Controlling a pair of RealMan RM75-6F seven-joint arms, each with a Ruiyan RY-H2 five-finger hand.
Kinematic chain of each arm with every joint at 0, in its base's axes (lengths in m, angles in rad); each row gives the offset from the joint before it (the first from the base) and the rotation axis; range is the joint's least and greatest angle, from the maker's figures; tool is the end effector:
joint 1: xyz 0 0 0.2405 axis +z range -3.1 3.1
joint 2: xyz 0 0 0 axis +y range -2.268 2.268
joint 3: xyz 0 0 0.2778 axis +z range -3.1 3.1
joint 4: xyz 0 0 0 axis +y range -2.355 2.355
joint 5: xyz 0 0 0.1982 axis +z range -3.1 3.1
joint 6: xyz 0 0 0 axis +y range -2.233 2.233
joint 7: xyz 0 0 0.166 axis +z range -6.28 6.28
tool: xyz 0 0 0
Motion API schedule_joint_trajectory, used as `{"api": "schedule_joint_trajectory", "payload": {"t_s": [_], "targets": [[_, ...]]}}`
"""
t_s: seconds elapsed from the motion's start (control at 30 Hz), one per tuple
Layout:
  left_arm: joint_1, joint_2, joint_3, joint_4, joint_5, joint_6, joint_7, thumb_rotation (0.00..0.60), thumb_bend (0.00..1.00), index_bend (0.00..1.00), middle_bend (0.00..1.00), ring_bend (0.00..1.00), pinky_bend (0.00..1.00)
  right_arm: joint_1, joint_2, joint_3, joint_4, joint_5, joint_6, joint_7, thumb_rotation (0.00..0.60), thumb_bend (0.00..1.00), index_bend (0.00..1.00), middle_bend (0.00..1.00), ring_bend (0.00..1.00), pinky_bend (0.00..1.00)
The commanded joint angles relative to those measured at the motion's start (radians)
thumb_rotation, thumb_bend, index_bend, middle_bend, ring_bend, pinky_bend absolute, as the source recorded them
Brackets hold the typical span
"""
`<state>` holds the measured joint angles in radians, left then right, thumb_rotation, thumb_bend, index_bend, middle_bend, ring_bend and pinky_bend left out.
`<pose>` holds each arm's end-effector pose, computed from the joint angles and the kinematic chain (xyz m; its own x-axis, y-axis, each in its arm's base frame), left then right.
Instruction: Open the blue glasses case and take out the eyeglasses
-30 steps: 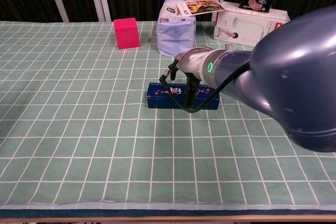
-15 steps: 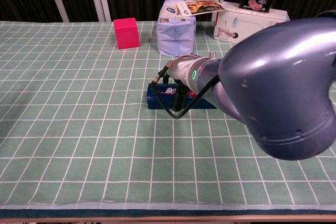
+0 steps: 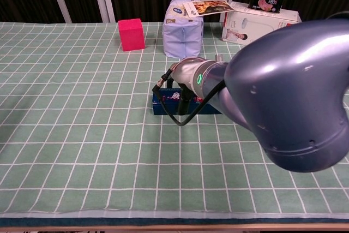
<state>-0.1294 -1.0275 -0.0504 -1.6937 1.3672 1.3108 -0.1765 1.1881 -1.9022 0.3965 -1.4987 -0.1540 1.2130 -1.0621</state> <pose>-0.3366 0.2144 0.1845 0.2093 0.1401 0.9678 0.9688 0.1044 -0.2247 -0.0244 -0.3725 -0.1104 0.5034 -0.4728 0.7232 -0.8598 -0.1910 0.4736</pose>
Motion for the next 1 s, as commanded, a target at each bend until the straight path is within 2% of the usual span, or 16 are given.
{"api": "schedule_joint_trajectory", "payload": {"t_s": [0.03, 0.47, 1.0], "targets": [[0.000, 0.000, 0.000, 0.001, 0.000, 0.001, -0.001, 0.600, 0.00, 0.00, 0.00, 0.00, 0.00, -0.001, -0.001, -0.001, -0.001, 0.001, 0.000, 0.000, 0.600, 0.52, 0.22, 0.00, 0.00, 0.24], [0.001, 0.001, 0.000, 0.001, 0.000, 0.002, -0.006, 0.600, 0.00, 0.00, 0.00, 0.00, 0.00, -0.009, -0.003, -0.007, 0.003, 0.004, 0.002, -0.001, 0.600, 0.53, 0.22, 0.00, 0.00, 0.24], [0.001, 0.003, -0.001, -0.001, -0.003, 0.000, -0.013, 0.600, 0.00, 0.00, 0.00, 0.00, 0.00, -0.014, -0.007, -0.007, 0.000, 0.002, 0.003, -0.004, 0.600, 0.63, 0.23, 0.00, 0.00, 0.24]]}}
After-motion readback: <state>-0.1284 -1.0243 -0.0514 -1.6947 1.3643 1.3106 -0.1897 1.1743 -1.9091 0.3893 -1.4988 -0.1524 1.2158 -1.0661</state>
